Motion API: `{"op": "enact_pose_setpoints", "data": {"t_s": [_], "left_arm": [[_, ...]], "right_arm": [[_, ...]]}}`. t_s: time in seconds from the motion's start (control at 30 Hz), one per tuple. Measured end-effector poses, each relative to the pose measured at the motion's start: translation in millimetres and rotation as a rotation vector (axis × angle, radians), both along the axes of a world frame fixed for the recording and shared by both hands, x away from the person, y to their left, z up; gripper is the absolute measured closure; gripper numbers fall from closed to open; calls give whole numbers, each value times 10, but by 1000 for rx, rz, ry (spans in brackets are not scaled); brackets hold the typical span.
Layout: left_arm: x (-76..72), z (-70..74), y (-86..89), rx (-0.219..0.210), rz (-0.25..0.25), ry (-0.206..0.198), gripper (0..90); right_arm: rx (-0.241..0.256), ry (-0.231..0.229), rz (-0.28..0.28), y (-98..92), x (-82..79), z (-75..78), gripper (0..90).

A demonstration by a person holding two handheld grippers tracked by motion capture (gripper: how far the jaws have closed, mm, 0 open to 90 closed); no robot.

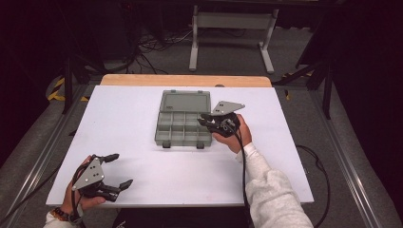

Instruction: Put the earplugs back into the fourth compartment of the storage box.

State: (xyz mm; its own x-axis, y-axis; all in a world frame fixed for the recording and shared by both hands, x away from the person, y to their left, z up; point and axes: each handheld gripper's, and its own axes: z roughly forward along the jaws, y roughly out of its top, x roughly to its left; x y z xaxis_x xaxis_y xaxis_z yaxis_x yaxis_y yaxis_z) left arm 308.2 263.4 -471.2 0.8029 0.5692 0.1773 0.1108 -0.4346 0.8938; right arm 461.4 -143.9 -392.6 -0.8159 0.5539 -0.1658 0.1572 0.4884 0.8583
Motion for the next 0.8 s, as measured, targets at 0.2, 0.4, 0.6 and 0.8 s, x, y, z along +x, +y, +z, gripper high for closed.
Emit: {"op": "enact_pose_setpoints", "data": {"t_s": [0.2,0.4,0.6,0.8], "left_arm": [[15,-1,25,-23,-1,9,53],[39,-8,19,-31,-4,19,53],[29,-7,10,-30,-7,13,53],[50,-5,19,-52,-8,25,54]], "right_arm": [[1,30,-39,-31,174,-40,759],[-16,60,-58,-1,308,-116,752],[-34,79,-91,7,422,-188,746],[-28,107,-120,-11,523,-284,738]]}}
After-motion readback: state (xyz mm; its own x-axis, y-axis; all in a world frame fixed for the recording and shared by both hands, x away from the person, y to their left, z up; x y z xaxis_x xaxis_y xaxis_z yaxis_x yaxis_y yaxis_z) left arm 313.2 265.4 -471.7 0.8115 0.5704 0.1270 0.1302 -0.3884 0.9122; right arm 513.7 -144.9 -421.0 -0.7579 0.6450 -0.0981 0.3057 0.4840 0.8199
